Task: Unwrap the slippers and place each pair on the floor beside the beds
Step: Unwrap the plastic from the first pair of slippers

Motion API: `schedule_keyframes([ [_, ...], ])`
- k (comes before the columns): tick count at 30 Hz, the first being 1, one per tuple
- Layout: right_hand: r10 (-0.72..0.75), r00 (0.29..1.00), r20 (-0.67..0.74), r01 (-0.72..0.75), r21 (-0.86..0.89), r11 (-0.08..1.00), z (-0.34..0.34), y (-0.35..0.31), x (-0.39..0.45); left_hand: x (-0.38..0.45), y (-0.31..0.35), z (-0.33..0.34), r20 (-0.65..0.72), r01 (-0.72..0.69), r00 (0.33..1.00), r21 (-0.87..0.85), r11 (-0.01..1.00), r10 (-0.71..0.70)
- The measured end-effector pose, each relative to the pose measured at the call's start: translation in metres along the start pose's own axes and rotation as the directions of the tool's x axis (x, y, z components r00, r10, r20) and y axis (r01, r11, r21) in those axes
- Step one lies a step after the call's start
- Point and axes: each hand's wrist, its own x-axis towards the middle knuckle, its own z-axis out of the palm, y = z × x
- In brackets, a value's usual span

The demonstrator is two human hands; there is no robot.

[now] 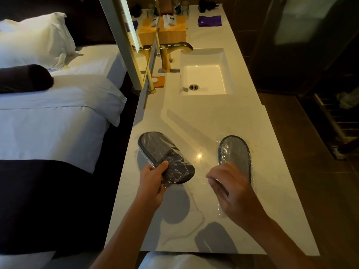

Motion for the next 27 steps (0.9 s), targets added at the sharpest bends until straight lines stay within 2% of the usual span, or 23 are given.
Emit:
schedule_keyframes([
  [4, 0.083, 0.997, 0.003, -0.083, 0.073, 0.994, 0.007, -0.016, 0.013, -0.003, -0.005, 0.004, 0.056, -0.071, 0.996, -0.015, 0.997, 0.071],
  [6, 0.264, 0.957, 0.118, -0.280, 0.147, 0.949, 0.013, -0.024, 0.019, -0.006, -0.008, 0.009, 0.059, -0.102, 0.993, -0.032, 0.994, 0.104],
  [7, 0.392, 0.891, 0.230, -0.437, 0.202, 0.876, 0.017, -0.026, 0.021, -0.006, -0.010, 0.011, 0.050, -0.112, 0.992, -0.043, 0.993, 0.114],
  [9, 0.570, 0.697, 0.435, -0.707, 0.289, 0.645, 0.023, -0.028, 0.019, -0.007, -0.014, 0.014, 0.049, -0.129, 0.990, -0.060, 0.990, 0.132],
  [11, 0.661, 0.573, 0.484, -0.819, 0.362, 0.445, 0.026, -0.027, 0.013, -0.009, -0.016, 0.017, 0.069, -0.171, 0.982, -0.059, 0.983, 0.175],
  [14, 0.745, 0.456, 0.487, -0.842, 0.507, 0.184, 0.028, -0.026, 0.009, -0.011, -0.017, 0.021, 0.130, -0.218, 0.965, -0.080, 0.973, 0.227],
  [16, 0.774, 0.403, 0.488, -0.813, 0.580, 0.057, 0.032, -0.024, 0.008, -0.012, -0.019, 0.023, 0.150, -0.211, 0.964, -0.080, 0.974, 0.221],
  [19, 0.800, 0.381, 0.464, -0.793, 0.609, 0.025, 0.039, -0.023, 0.007, -0.011, -0.020, 0.024, 0.139, -0.177, 0.972, -0.085, 0.980, 0.188],
  [24, 0.818, 0.354, 0.454, -0.744, 0.667, -0.049, 0.046, -0.023, 0.011, -0.010, -0.022, 0.024, 0.204, -0.120, 0.970, -0.056, 0.991, 0.129],
  [27, 0.825, 0.358, 0.437, -0.743, 0.669, -0.032, 0.049, -0.024, 0.010, -0.004, -0.022, 0.026, 0.142, -0.074, 0.986, -0.073, 0.995, 0.084],
])
